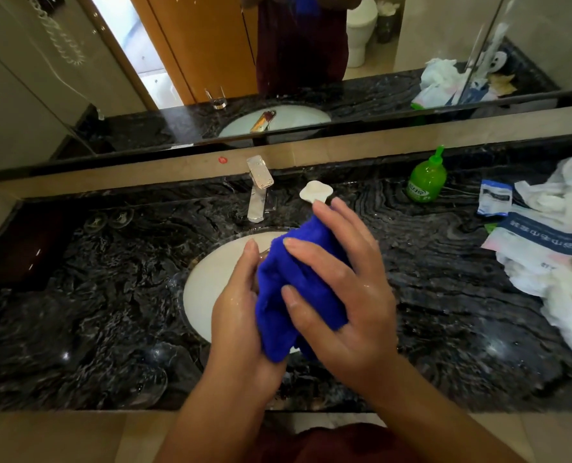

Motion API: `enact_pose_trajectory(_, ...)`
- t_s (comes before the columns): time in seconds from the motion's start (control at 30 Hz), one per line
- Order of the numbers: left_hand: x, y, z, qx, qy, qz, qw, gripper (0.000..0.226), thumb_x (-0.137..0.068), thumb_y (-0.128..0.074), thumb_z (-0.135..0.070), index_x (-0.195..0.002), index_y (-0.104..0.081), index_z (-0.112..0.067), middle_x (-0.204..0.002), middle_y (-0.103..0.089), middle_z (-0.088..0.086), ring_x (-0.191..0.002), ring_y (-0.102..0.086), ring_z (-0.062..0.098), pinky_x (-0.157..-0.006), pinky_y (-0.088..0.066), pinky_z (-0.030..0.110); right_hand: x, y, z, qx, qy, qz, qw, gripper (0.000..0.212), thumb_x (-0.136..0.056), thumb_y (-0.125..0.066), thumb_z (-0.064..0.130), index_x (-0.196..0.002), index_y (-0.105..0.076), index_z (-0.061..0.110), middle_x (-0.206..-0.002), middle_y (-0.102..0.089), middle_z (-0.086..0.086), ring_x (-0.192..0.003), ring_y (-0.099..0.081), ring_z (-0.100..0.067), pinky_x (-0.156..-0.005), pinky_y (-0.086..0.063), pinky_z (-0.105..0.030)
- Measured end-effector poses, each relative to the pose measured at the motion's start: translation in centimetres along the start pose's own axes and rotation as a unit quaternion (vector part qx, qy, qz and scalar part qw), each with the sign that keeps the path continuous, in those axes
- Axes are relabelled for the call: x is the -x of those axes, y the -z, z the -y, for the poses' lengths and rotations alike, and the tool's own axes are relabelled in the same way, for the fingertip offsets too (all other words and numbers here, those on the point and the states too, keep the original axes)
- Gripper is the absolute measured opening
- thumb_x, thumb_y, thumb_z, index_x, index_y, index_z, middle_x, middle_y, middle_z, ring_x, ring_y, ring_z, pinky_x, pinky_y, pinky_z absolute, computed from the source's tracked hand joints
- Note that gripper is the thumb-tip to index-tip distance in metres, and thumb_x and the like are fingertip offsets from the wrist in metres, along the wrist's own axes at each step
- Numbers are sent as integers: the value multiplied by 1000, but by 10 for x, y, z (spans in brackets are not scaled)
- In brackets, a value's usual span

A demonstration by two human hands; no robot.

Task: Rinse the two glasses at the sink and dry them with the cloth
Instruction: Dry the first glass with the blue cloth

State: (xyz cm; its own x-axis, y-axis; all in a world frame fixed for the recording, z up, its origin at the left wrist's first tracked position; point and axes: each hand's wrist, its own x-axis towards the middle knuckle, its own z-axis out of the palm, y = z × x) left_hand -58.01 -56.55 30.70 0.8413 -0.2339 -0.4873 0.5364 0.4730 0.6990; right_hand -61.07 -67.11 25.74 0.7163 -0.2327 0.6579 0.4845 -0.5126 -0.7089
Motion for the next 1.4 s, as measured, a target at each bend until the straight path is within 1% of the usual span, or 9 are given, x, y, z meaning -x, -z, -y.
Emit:
enact_pose_trajectory(0.53, -21, -12, -11, -179, -125, 44, 975, 54, -97, -56, -16, -45, -68, -26, -52, -58, -9, -53, -51, 4, -58, -42, 24, -23, 17, 8, -210, -259, 9, 943, 16, -100, -54, 43, -99, -65, 32, -96, -68, 4, -90, -65, -8, -78, -51, -21)
enact_pose_trajectory(0.63, -22, -16, -8, -178, -123, 90, 972, 58, -98, -50, -11, -45, -70, -24, -50, -61, -9, -48, -53, 0, -55, -42, 19, -29, 21, 8, -335, -355, -80, 869, 28, -86, -66, 58, -85, -71, 30, -88, -68, -19, -83, -65, -23, -79, -55, -41)
enact_pose_trajectory(0.73, -29, -17, -6, -127, -112, 110, 979, 48, -94, -52, -20, -50, -71, -19, -49, -61, -4, -43, -55, 6, -48, -45, 18, -36, 25, 3, -439, -450, -106, 770, 78, -72, -80, 59, -125, -66, 4, -125, -65, -31, -122, -61, -48, -109, -41, -69)
enact_pose_trajectory(0.8, -31, -16, -4, -79, -86, 123, 986, 41, -94, -54, -29, -59, -68, -14, -55, -61, 2, -46, -58, 12, -50, -50, 21, -37, 25, 3, -541, -439, -95, 712, 76, -74, -83, 43, -127, -64, -8, -132, -64, -29, -125, -62, -40, -111, -45, -57)
enact_pose_trajectory(0.9, -34, -19, 6, -16, -21, 73, 997, 38, -100, -49, -33, -79, -72, -10, -80, -70, 7, -76, -68, 20, -81, -57, 34, -14, 16, -4, -562, -410, -174, 697, 26, -83, -63, 13, -65, -82, 9, -79, -80, 1, -73, -74, -2, -70, -56, -11)
enact_pose_trajectory(1.0, -34, -24, 14, 29, -8, 12, 999, 35, -100, -49, -36, -106, -68, -8, -109, -65, 16, -102, -61, 33, -105, -45, 47, 0, 6, -13, -445, -433, -234, 748, 32, -96, -62, 22, -114, -72, -2, -113, -75, -16, -110, -70, -11, -102, -45, -14)
enact_pose_trajectory(1.1, -27, -24, 17, 45, -47, -46, 997, 45, -104, -46, -38, -119, -72, -4, -115, -73, 14, -119, -64, 34, -114, -43, 51, 30, -5, -11, -291, -417, -138, 850, 23, -78, -76, 10, -87, -60, 23, -68, -68, 18, -60, -62, 13, -61, -51, -16)
enact_pose_trajectory(1.27, -13, -29, 15, -67, -129, -68, 987, 62, -108, -37, -37, -60, -74, -23, -58, -65, -12, -55, -62, -5, -59, -51, 9, 6, -11, 20, -191, -204, -170, 945, 51, -93, -66, 47, -138, -47, 33, -141, -58, -4, -131, -56, -23, -108, -48, -48)
enact_pose_trajectory(1.4, 7, -34, 3, -169, -208, -80, 960, 65, -104, -46, -37, -43, -69, -32, -48, -63, -13, -46, -58, -6, -49, -44, 8, -4, -4, 21, -172, -166, -141, 961, 65, -80, -85, 26, -137, -54, 26, -141, -53, -12, -129, -55, -35, -102, -47, -60)
